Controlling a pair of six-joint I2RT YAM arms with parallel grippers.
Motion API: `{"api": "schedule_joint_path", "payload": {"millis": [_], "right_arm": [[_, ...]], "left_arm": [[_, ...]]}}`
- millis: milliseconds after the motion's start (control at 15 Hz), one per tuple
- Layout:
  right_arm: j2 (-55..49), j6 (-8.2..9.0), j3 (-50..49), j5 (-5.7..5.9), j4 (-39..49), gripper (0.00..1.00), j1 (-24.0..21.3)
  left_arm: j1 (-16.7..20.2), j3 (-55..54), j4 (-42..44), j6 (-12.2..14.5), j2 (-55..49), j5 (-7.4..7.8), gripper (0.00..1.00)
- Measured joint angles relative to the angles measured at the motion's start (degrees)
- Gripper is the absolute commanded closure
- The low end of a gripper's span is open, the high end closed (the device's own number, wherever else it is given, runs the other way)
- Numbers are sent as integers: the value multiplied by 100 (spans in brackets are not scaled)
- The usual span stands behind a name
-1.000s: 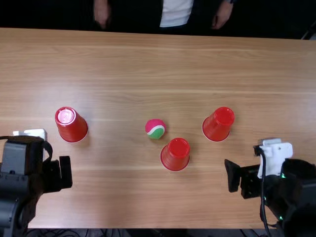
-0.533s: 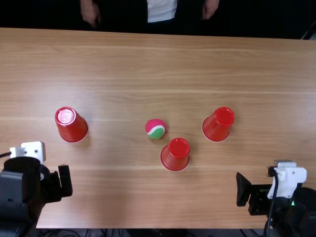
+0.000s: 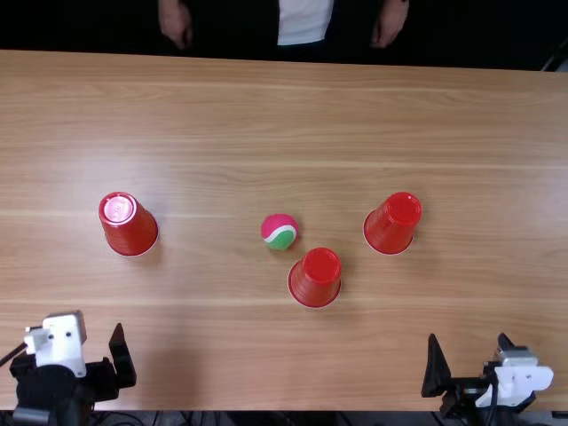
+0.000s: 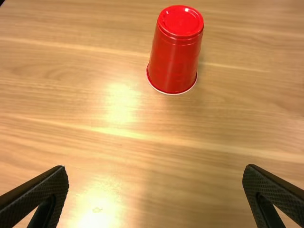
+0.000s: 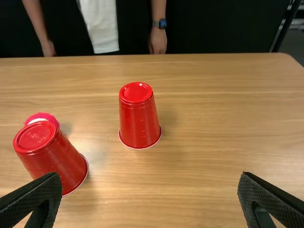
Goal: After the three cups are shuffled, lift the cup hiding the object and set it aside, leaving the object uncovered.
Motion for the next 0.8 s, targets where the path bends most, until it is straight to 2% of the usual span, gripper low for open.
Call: {"api": "schedule_joint_path", "payload": {"millis": [267, 600, 667, 800], "right_arm": [[-306, -20, -638, 2, 26, 0, -2], [-306, -15, -772, 2, 55, 0, -2], [-308, -13, -774, 2, 236, 0, -2], [-306, -15, -951, 0, 1182, 0, 0]], "left_arm": [[0, -1255, 518, -11, -1611, -4, 0], [72, -1515, 584, 4, -1709, -46, 0], [72, -1517, 901, 9, -1709, -42, 0], [72, -1906, 2472, 131, -1709, -44, 0]]}}
